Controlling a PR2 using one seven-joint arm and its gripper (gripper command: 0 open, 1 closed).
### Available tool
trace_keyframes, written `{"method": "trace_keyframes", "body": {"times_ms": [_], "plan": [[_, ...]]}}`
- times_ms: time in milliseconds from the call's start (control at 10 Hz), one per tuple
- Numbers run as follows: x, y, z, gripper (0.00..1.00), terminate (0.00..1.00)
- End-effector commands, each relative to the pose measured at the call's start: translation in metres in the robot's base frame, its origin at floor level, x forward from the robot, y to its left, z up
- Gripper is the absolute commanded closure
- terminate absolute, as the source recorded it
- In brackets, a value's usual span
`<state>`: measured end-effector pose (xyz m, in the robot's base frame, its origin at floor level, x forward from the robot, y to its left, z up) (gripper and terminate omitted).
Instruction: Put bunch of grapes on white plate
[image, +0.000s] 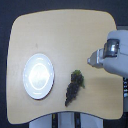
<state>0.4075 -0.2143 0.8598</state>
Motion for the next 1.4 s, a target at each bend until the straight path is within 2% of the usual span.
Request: {"method": "trace_keyframes", "body": {"times_ms": [0, 400, 900, 1300], "plan": [[-0.017, 0.057, -0.057, 0.00, 0.00], [-0.027, 0.084, -0.088, 0.00, 0.00], [-0.034, 0.126, -0.089, 0.00, 0.00], [-0.046, 0.131, -0.116, 0.00, 0.00]]}}
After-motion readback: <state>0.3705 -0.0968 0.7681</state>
